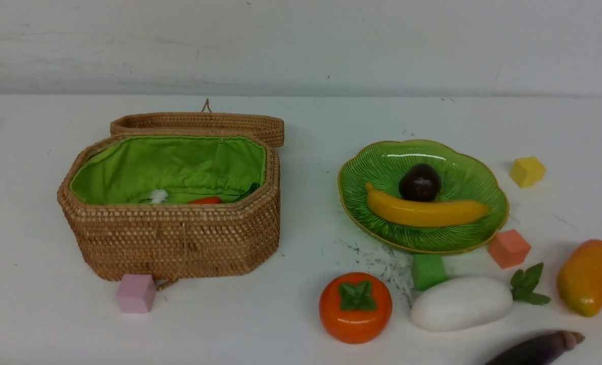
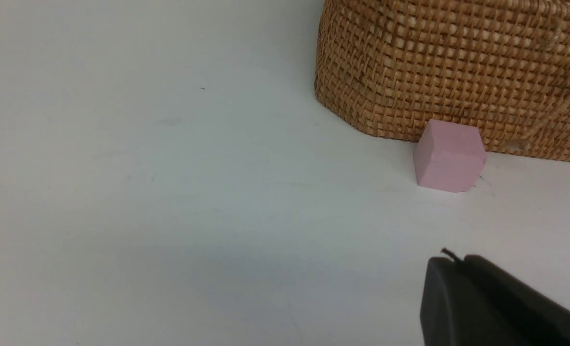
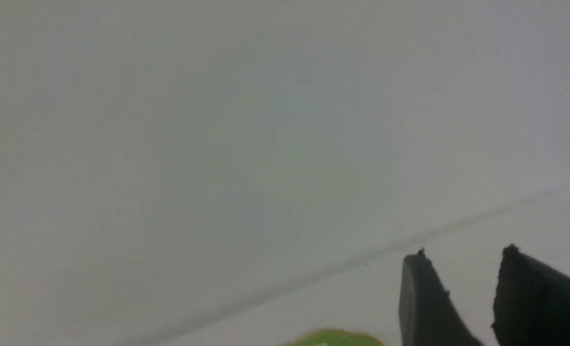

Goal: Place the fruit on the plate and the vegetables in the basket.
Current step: Grab an eggplant with your right arm and place it in the basket on the left, then use the right arm to grab a mango and put it into the right plate

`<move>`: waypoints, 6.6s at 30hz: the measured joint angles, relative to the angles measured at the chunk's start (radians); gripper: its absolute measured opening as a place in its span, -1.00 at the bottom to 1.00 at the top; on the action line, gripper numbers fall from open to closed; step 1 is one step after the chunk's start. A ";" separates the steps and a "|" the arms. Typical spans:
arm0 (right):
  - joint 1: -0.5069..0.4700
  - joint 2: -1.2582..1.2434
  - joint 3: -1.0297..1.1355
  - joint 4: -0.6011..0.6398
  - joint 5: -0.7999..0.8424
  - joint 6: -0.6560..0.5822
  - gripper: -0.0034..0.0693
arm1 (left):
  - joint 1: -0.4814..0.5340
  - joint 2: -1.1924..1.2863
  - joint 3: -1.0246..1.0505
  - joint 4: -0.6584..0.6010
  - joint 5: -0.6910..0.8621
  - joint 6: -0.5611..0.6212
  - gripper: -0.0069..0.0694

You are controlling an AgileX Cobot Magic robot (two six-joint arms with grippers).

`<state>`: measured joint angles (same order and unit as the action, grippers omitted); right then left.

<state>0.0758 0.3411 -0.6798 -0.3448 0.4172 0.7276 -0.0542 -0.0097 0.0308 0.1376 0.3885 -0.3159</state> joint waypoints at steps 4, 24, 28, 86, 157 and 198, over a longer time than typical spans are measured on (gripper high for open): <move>0.000 0.164 -0.069 0.001 0.272 -0.018 -0.24 | 0.000 0.000 0.000 0.000 0.000 0.000 -0.80; 0.000 0.553 -0.069 0.378 0.407 -0.216 -0.24 | 0.000 0.000 0.000 0.000 0.000 0.000 -0.79; 0.000 0.639 -0.069 0.481 0.459 -0.262 -0.22 | 0.000 0.000 0.000 0.000 0.000 0.000 -0.77; 0.193 1.011 -0.680 0.727 0.487 -0.916 0.09 | 0.000 0.000 0.000 0.000 0.000 0.000 -0.72; 0.244 1.307 -1.140 0.776 0.597 -1.289 0.63 | 0.000 0.000 0.000 0.003 0.000 0.000 -0.61; -0.339 1.494 -0.381 0.670 0.124 -0.653 0.54 | 0.000 0.000 0.000 0.003 0.000 0.000 -0.52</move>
<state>-0.2630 1.8351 -1.0612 0.3251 0.5408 0.0751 -0.0542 -0.0097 0.0308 0.1409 0.3885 -0.3159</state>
